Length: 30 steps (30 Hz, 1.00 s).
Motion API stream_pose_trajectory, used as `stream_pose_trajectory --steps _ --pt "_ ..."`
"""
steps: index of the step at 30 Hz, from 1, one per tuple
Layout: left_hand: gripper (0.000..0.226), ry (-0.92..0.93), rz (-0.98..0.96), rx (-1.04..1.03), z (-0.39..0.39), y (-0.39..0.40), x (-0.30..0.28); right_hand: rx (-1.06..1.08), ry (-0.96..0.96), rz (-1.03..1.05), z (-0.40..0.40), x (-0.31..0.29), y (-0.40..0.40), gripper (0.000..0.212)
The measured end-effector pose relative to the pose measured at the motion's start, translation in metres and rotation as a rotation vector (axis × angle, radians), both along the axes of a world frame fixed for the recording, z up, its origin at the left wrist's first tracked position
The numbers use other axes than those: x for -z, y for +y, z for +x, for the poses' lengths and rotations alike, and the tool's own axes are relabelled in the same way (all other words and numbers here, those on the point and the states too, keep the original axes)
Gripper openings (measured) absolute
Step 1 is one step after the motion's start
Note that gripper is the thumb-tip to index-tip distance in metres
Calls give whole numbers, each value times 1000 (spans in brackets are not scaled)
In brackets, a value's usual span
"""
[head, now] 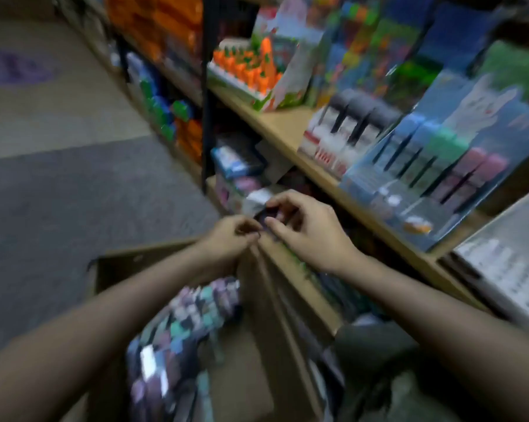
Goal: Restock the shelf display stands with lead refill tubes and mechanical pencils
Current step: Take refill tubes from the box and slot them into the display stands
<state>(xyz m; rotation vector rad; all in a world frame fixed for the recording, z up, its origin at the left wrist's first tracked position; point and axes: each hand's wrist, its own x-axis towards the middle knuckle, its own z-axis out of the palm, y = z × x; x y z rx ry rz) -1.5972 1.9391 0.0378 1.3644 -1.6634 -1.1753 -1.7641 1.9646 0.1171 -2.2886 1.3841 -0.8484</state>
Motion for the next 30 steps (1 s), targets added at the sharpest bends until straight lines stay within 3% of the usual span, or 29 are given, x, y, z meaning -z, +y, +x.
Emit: stream_pose_trajectory --steps 5,8,11,16,21,30 --pt "7 -101 403 -318 66 63 83 -48 149 474 41 105 26 15" --pt "30 -122 524 -488 81 102 132 58 195 672 54 159 35 20" --pt "10 -71 653 -698 78 143 172 88 256 819 65 210 48 24" --pt "25 -140 776 -619 61 184 215 -34 367 1008 73 277 72 43" --pt "29 -285 738 -557 49 189 231 -148 461 984 81 316 82 61" --pt "32 -476 681 -573 50 183 249 -98 412 961 83 341 81 37"
